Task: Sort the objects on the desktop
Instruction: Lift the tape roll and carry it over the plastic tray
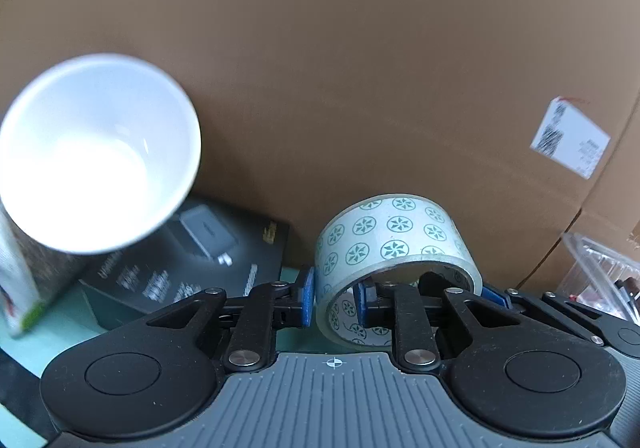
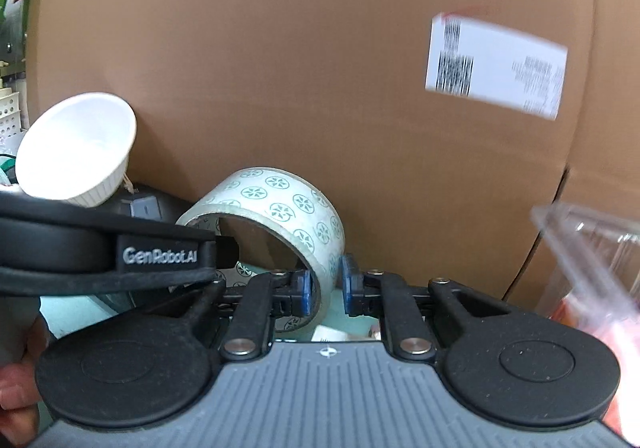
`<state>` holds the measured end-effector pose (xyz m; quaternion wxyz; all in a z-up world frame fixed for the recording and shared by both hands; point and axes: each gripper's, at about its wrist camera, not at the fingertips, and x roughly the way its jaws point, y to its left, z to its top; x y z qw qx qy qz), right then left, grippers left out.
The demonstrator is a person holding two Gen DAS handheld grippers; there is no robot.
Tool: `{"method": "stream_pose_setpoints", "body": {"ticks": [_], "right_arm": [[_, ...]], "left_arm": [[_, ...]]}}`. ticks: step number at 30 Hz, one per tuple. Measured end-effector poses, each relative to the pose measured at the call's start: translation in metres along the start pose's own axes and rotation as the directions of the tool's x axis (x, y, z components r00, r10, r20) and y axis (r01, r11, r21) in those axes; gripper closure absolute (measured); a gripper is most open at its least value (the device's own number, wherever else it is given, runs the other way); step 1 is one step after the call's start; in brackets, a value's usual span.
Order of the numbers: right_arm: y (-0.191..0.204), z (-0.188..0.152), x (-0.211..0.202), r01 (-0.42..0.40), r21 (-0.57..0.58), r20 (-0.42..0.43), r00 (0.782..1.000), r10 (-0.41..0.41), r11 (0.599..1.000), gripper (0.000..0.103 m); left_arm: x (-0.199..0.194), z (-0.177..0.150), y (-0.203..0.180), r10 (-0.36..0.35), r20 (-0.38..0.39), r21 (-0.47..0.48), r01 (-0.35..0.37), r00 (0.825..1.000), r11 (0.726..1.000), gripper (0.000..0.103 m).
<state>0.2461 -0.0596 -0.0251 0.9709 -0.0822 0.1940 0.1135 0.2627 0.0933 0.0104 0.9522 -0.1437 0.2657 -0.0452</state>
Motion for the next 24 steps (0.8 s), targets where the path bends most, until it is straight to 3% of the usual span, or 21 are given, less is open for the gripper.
{"method": "stream_pose_setpoints", "body": {"ticks": [9,13,16,24], "right_arm": [[-0.005,0.009,-0.064,-0.006,0.044,0.074,0.997,0.003,0.999,0.085],[-0.010,0.009,-0.103,-0.008,0.056,0.117,0.993,0.001,0.998,0.085],[0.004,0.015,-0.114,0.001,0.060,0.146,0.989,-0.009,0.998,0.085],[-0.035,0.007,-0.161,0.079,0.102,0.185,0.978,-0.097,0.992,0.085]], "left_arm": [[-0.061,0.003,-0.018,0.002,0.065,-0.012,-0.001,0.998,1.000,0.084],[-0.089,0.007,-0.046,-0.005,0.104,-0.005,0.006,0.995,1.000,0.084],[-0.108,0.003,-0.062,-0.027,0.124,0.005,0.026,0.992,1.000,0.084],[-0.161,-0.009,-0.119,-0.127,0.135,0.078,0.117,0.983,0.990,0.084]]}}
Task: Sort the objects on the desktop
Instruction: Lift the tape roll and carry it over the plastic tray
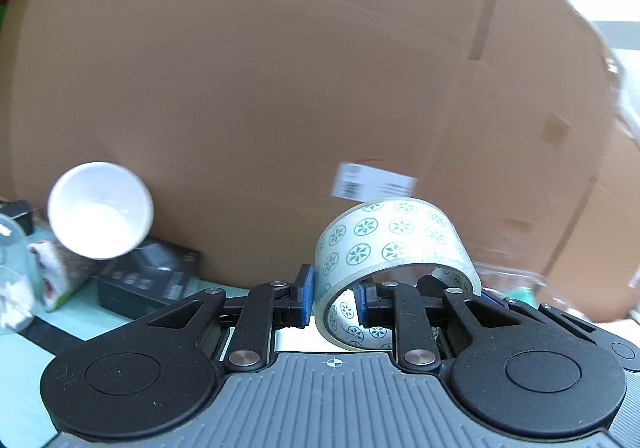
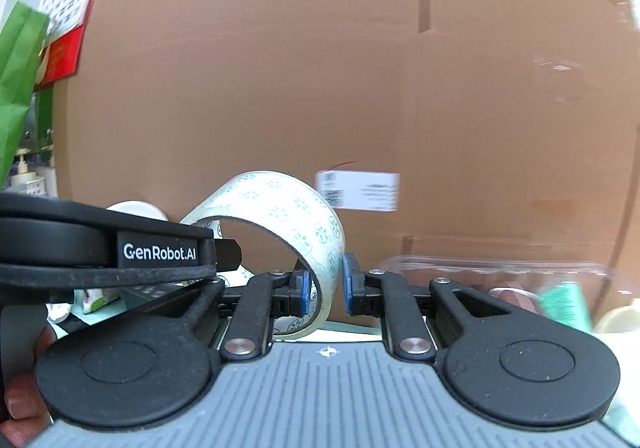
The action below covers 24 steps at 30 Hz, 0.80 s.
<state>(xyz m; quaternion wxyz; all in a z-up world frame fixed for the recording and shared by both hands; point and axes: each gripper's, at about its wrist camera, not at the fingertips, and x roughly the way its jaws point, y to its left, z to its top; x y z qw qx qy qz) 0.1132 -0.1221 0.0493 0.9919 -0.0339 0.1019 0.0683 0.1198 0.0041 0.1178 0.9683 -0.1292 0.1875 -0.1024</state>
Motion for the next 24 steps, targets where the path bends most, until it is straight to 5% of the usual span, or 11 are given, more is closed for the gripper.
{"method": "stream_pose_setpoints", "body": {"ticks": [8,16,24], "right_arm": [[-0.067,-0.002,-0.050,0.143,0.055,0.018,0.989,-0.144,0.988,0.085],[-0.138,-0.010,-0.052,0.260,0.117,0.003,0.965,-0.262,0.959,0.084],[-0.192,-0.012,-0.034,0.287,0.131,-0.007,0.958,-0.288,0.949,0.084]], "left_arm": [[0.000,-0.016,-0.086,-0.138,-0.029,0.069,0.140,0.990,0.988,0.083],[0.032,-0.036,-0.159,-0.253,-0.084,0.113,0.261,0.964,0.959,0.083],[0.081,-0.039,-0.201,-0.308,-0.116,0.141,0.322,0.944,0.936,0.079]]}}
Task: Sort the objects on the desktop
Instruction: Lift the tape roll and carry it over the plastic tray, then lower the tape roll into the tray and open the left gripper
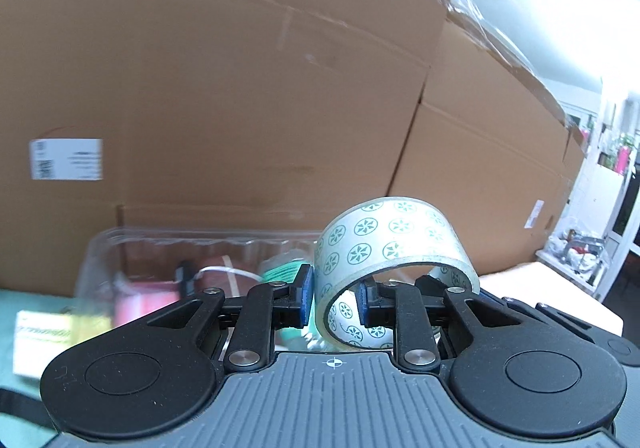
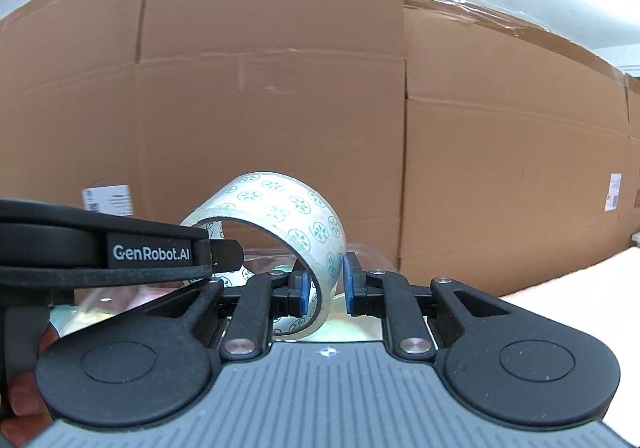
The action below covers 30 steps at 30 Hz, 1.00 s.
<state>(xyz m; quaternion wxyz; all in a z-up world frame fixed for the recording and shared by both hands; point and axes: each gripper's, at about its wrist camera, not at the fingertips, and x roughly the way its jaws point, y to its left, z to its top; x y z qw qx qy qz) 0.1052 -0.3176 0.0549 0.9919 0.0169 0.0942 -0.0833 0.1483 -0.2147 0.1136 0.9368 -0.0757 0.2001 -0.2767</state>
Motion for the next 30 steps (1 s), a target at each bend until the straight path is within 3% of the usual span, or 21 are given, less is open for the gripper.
{"method": "stream_pose_setpoints", "body": {"ticks": [4,16,17,18,19,21,23,25,27,30], "right_arm": [[-0.023,0.003,0.022,-0.039,0.026,-0.029,0.999,0.040,0.999,0.084],[-0.031,0.010,0.084,-0.059,-0.096,-0.076,0.996,0.052,0.994,0.084],[-0.030,0.010,0.089,-0.058,-0.109,-0.085,0.995,0.048,0.992,0.083],[-0.029,0.009,0.094,-0.056,-0.125,-0.093,0.995,0.045,0.991,0.079],[-0.027,0.008,0.098,-0.055,-0.142,-0.107,0.993,0.040,0.988,0.072],[-0.022,0.005,0.099,-0.030,-0.190,-0.108,0.994,0.009,0.981,0.047],[-0.018,0.001,0.094,-0.012,-0.216,-0.081,0.997,-0.005,0.976,0.036],[-0.016,0.000,0.089,-0.005,-0.228,-0.067,0.998,-0.011,0.974,0.033],[-0.015,-0.002,0.084,-0.004,-0.234,-0.057,0.998,-0.010,0.972,0.017],[-0.012,-0.004,0.073,-0.001,-0.255,-0.043,0.999,-0.010,0.967,0.008]], "left_arm": [[0.031,0.008,0.002,-0.023,-0.023,-0.032,0.022,0.999,0.999,0.078],[0.098,0.019,0.013,0.013,-0.047,-0.076,-0.017,0.999,0.997,0.079],[0.103,0.019,0.014,0.017,-0.051,-0.078,-0.021,0.999,0.997,0.075],[0.107,0.018,0.016,0.016,-0.055,-0.082,-0.020,0.998,0.996,0.061],[0.111,0.018,0.017,0.026,-0.065,-0.088,-0.031,0.998,0.996,0.058],[0.112,0.017,0.020,0.010,-0.073,-0.109,-0.017,0.997,0.994,0.050],[0.107,0.017,0.021,-0.019,-0.053,-0.099,0.014,0.998,0.995,0.041],[0.102,0.016,0.017,0.007,-0.029,-0.064,-0.009,1.000,0.998,0.024],[0.096,0.015,0.015,0.024,-0.008,-0.053,-0.024,1.000,0.998,0.008],[0.086,0.014,0.010,0.002,0.007,-0.053,-0.002,1.000,0.999,0.000]]}}
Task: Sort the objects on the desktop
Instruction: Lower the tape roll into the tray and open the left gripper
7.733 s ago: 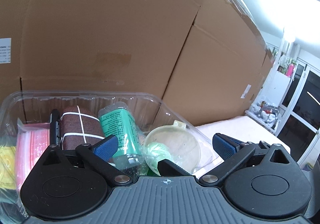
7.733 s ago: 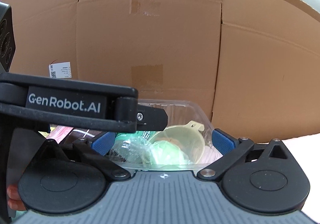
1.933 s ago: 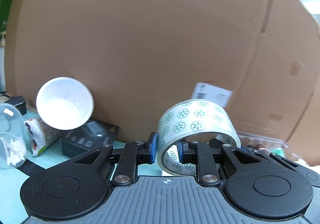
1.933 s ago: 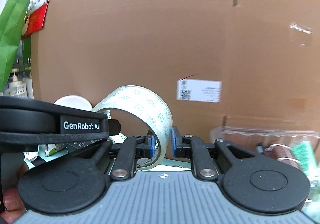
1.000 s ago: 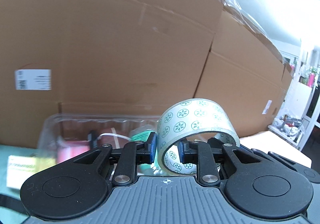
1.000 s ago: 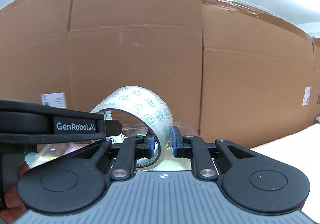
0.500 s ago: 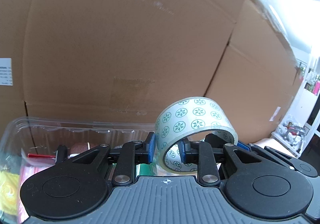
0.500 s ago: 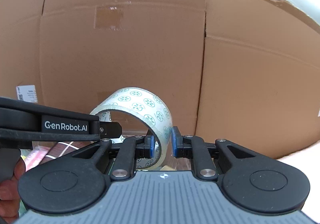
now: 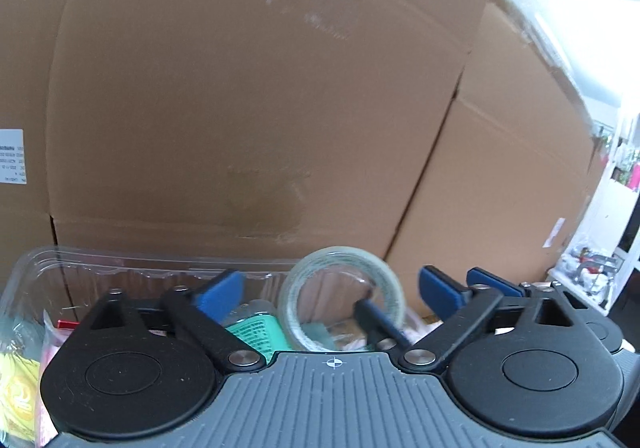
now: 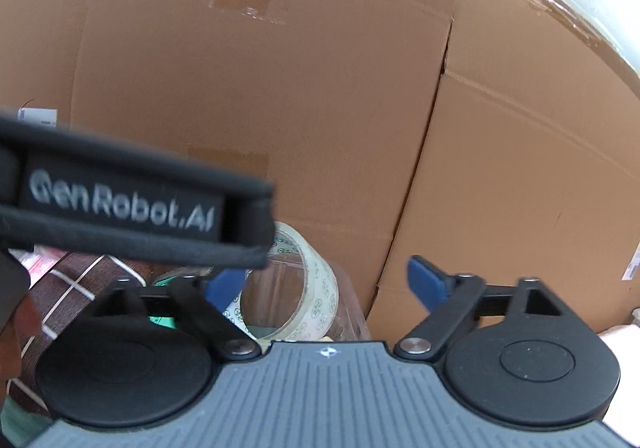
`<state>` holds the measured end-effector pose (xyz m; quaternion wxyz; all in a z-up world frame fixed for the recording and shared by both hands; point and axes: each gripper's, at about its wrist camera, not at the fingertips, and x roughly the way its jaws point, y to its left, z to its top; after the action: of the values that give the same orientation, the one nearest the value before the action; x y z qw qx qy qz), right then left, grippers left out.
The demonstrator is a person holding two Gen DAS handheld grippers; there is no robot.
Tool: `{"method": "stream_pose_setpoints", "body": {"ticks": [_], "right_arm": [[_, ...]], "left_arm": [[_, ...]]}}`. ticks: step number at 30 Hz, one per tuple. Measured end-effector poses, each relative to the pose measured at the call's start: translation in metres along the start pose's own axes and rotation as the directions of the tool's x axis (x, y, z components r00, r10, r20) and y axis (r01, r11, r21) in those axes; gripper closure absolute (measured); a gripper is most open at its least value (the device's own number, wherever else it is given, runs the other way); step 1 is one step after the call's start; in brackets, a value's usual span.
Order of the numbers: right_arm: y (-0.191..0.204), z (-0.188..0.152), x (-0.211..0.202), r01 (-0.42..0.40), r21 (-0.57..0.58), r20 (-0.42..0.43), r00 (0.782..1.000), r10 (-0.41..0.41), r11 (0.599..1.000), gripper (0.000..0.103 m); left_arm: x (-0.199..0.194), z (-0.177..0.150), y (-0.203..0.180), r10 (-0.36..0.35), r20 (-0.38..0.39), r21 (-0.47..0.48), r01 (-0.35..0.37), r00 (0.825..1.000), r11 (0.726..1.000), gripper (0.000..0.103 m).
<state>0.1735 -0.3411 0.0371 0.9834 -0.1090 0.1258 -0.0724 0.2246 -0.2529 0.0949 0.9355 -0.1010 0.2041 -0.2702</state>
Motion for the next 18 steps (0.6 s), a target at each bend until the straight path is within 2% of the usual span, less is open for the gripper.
{"method": "stream_pose_setpoints", "body": {"ticks": [3,9,18], "right_arm": [[0.003,-0.001,-0.011,0.002,-0.022,0.007,1.000,-0.002,1.000,0.000],[0.012,-0.002,-0.025,-0.002,-0.042,-0.009,1.000,0.002,0.999,0.000],[0.014,-0.007,-0.041,-0.011,0.006,-0.064,0.998,0.012,1.000,0.000]], "left_arm": [[-0.008,-0.002,-0.003,-0.005,-0.002,-0.001,0.005,1.000,1.000,0.000],[-0.012,-0.002,-0.012,-0.001,-0.017,-0.005,0.001,1.000,1.000,0.000],[-0.030,-0.010,-0.016,0.009,-0.032,0.017,-0.009,0.999,1.000,0.000]]}}
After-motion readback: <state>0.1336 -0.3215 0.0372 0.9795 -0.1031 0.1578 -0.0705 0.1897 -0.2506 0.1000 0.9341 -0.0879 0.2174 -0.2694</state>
